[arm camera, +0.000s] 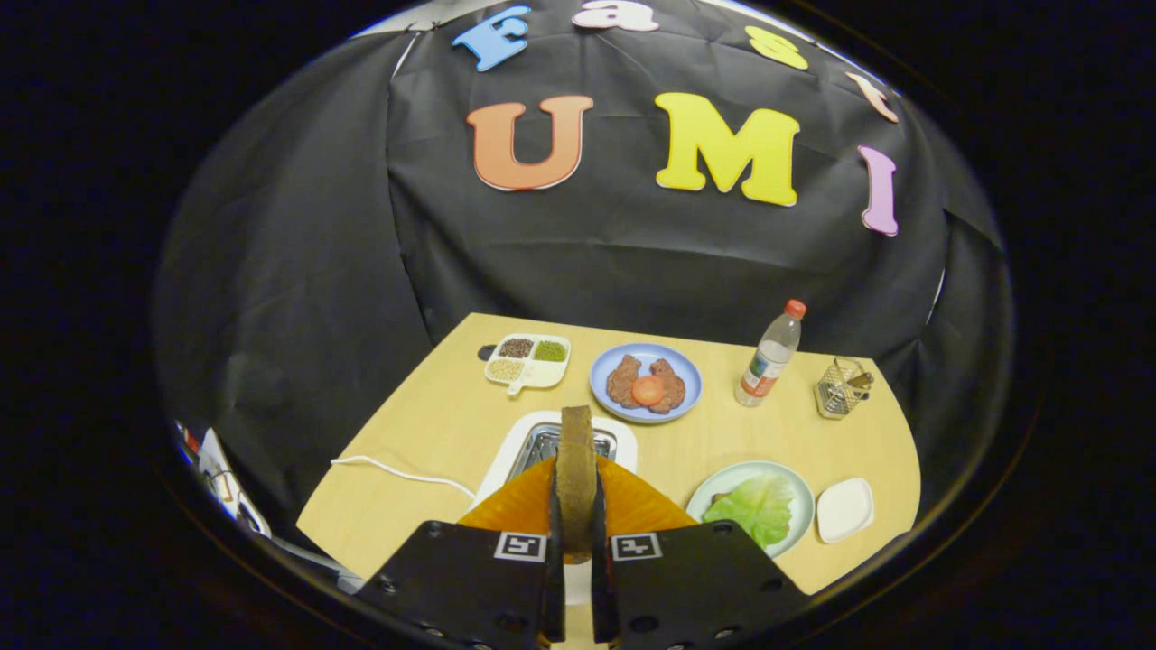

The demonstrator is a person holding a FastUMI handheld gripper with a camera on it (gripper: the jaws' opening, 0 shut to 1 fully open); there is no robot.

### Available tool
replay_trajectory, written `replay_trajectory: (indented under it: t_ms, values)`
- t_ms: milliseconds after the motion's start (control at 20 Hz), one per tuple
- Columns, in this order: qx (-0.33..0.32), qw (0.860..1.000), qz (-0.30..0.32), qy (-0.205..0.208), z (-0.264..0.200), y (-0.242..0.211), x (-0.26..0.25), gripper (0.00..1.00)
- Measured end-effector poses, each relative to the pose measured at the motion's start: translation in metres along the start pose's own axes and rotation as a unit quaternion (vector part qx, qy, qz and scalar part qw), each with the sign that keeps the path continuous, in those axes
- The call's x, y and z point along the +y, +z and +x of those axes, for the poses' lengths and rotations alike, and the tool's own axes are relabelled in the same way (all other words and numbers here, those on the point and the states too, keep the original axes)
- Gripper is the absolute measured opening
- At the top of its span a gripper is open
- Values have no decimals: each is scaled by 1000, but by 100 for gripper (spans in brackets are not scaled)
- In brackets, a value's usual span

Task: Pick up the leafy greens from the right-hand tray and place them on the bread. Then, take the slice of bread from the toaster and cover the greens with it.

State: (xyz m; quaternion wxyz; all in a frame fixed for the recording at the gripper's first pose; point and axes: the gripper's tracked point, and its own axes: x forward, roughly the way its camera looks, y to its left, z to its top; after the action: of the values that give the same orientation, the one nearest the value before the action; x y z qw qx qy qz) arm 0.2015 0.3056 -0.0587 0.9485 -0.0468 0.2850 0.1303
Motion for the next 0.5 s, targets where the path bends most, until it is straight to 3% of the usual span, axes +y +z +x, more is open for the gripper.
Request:
replay_trajectory:
  t_ms: [250, 500]
  values:
    - [-65, 997, 31, 2, -47, 41, -41, 12]
    - [-74, 995, 70, -10, -46, 31, -100, 11]
